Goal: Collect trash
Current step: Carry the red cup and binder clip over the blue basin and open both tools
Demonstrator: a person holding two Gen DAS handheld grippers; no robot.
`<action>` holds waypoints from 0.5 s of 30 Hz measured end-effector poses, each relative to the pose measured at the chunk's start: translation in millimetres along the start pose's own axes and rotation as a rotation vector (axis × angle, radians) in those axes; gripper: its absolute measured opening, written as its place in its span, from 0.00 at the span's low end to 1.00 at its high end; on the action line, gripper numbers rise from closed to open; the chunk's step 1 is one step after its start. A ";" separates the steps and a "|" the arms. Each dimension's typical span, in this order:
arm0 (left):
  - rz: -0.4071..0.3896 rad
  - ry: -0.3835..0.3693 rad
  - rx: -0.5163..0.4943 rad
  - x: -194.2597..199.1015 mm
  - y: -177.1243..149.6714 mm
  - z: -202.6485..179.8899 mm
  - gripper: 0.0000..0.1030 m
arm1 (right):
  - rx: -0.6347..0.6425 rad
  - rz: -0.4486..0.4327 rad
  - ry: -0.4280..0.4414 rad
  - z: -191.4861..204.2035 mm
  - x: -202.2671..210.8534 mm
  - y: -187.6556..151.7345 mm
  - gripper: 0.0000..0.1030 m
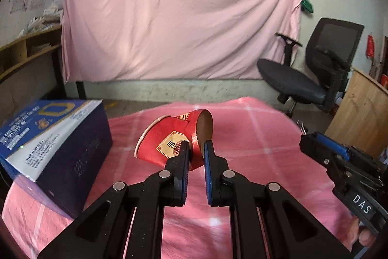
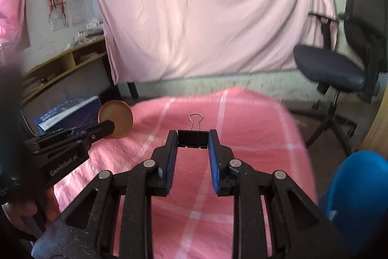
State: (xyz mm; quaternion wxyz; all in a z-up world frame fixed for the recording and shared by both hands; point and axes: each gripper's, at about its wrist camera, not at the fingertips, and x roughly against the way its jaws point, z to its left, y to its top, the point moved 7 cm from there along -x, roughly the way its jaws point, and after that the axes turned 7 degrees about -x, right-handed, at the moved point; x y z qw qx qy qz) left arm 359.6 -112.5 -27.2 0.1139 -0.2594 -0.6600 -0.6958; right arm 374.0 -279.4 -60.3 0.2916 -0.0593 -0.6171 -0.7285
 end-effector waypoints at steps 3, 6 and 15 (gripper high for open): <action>-0.048 -0.007 -0.023 15.2 10.5 -17.8 0.09 | -0.004 -0.096 -0.007 -7.2 27.9 12.7 0.38; -0.100 -0.017 -0.067 31.7 24.5 -39.0 0.09 | -0.016 -0.191 -0.027 -16.6 55.9 27.9 0.38; -0.224 -0.113 -0.190 68.3 68.4 -126.9 0.09 | -0.069 -0.417 -0.152 -62.5 140.0 49.6 0.38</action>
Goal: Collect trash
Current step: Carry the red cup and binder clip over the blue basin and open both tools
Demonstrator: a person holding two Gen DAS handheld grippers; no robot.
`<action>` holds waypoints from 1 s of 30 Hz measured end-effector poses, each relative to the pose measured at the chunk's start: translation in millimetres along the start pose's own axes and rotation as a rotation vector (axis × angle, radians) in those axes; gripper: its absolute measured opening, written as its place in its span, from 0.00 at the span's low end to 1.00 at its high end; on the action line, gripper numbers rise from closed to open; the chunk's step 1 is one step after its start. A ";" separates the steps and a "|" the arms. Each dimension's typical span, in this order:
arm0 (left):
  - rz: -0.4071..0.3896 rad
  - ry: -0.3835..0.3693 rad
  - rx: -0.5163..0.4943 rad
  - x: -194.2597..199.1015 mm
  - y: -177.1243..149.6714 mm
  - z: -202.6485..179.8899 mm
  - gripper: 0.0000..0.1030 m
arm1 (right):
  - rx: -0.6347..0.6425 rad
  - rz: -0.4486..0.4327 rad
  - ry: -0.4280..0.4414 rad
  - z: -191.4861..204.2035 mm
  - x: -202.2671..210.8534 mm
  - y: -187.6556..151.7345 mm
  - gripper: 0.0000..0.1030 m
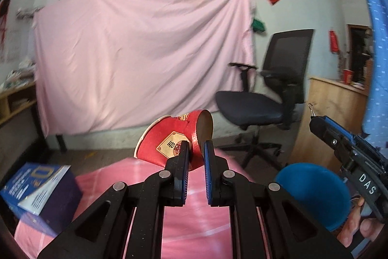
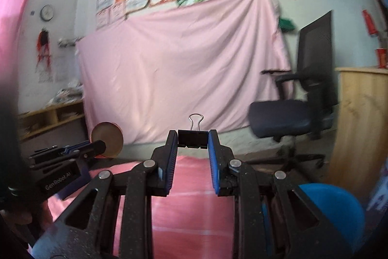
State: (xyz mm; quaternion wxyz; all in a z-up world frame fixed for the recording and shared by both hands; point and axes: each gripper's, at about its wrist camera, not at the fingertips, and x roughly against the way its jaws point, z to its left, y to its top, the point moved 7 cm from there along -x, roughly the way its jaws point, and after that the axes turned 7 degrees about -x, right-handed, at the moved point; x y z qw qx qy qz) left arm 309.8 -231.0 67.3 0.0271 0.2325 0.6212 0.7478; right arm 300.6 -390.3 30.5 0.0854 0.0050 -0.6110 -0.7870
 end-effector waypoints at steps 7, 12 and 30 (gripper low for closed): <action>-0.043 -0.121 -0.075 -2.5 25.5 -77.4 0.09 | -0.016 -0.065 -0.142 -52.3 36.2 14.6 0.38; -0.011 -0.215 -0.102 -19.7 23.7 -129.7 0.09 | -0.073 -0.044 -0.222 -91.5 50.7 12.2 0.38; 0.241 -0.422 -0.028 -84.9 -31.5 -204.2 0.09 | -0.298 0.311 -0.392 -188.9 22.4 -53.6 0.38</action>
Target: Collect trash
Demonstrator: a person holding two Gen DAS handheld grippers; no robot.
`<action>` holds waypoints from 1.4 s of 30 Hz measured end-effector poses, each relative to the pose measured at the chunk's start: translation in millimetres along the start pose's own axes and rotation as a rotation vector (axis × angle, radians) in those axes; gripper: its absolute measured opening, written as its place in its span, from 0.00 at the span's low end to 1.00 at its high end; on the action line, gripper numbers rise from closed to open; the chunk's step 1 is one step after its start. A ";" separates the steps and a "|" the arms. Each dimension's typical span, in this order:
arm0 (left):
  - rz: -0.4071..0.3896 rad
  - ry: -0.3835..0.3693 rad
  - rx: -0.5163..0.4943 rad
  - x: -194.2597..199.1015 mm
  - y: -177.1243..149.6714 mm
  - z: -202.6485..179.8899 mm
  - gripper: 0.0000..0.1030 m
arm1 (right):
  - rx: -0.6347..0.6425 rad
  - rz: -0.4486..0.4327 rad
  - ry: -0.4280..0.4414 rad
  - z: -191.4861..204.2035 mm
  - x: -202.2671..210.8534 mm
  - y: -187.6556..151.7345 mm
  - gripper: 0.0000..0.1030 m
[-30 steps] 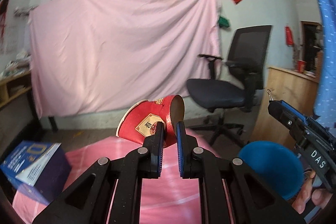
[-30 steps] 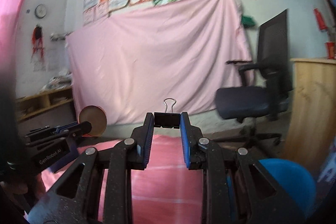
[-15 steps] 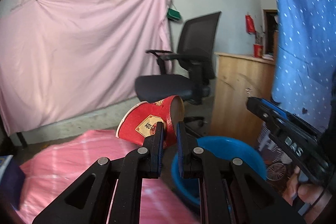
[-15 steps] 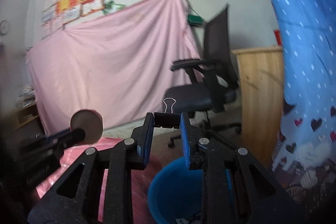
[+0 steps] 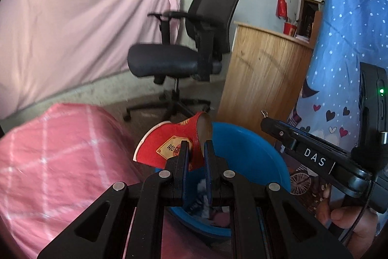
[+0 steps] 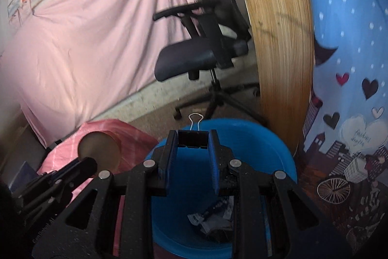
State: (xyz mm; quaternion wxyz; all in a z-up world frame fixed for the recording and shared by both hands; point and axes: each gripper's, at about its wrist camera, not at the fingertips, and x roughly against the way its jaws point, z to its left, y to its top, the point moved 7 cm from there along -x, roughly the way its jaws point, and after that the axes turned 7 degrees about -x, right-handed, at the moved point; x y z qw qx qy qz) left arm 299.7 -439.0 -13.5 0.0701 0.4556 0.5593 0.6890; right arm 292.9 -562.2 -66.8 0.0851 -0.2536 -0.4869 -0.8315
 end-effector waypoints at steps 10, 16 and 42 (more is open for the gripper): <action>0.093 -0.056 0.043 -21.8 -15.3 2.0 0.09 | -0.003 0.078 -0.028 -8.7 -19.7 -9.5 0.40; 0.109 -0.044 0.071 -19.4 -19.1 13.1 0.15 | 0.004 0.078 -0.037 -7.4 -20.6 -8.4 0.40; -0.019 0.153 0.192 54.5 -26.3 81.6 0.56 | 0.078 0.018 -0.043 18.2 -0.9 -16.7 0.67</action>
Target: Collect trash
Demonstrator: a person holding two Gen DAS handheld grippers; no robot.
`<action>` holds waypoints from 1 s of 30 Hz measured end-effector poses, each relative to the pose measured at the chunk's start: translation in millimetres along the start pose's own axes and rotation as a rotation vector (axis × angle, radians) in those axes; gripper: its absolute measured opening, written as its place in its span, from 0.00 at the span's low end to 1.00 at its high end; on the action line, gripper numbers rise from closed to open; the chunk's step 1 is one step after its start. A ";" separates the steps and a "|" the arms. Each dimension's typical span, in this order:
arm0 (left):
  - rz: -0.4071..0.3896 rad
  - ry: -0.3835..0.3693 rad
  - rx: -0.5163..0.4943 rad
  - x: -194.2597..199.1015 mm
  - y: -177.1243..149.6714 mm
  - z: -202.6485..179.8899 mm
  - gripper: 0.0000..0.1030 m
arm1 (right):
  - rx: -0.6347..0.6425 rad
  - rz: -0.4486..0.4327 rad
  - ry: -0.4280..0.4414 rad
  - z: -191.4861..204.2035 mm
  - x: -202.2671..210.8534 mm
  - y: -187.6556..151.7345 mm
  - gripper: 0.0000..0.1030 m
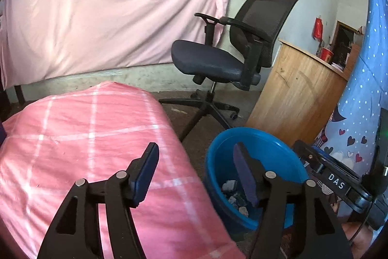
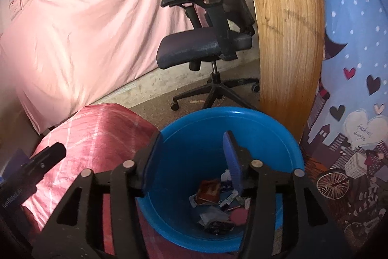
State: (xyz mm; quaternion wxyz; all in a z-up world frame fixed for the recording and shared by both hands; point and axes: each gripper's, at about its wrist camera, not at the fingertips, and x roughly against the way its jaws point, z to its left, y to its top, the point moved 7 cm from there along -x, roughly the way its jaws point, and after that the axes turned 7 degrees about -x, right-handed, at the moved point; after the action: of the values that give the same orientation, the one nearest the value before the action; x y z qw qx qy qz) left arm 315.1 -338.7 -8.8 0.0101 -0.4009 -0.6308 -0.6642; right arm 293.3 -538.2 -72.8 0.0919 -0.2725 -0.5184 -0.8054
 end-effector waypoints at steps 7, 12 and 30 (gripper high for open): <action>-0.052 0.074 0.016 22.1 -8.3 19.5 0.87 | 0.053 -0.058 -0.033 12.3 19.7 -8.4 0.83; -0.089 0.105 0.038 38.2 -15.4 34.4 0.95 | 0.078 -0.091 -0.033 21.7 30.3 -11.6 0.93; -0.209 0.223 0.036 130.4 -39.9 73.3 0.98 | 0.137 -0.232 -0.009 64.1 99.0 -42.3 1.00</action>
State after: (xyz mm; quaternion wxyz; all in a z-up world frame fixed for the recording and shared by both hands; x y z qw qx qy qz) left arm 244.1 -204.4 20.6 0.0178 -0.2566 -0.6759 -0.6906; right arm 214.5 -449.3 -33.0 0.0143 -0.2075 -0.6004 -0.7722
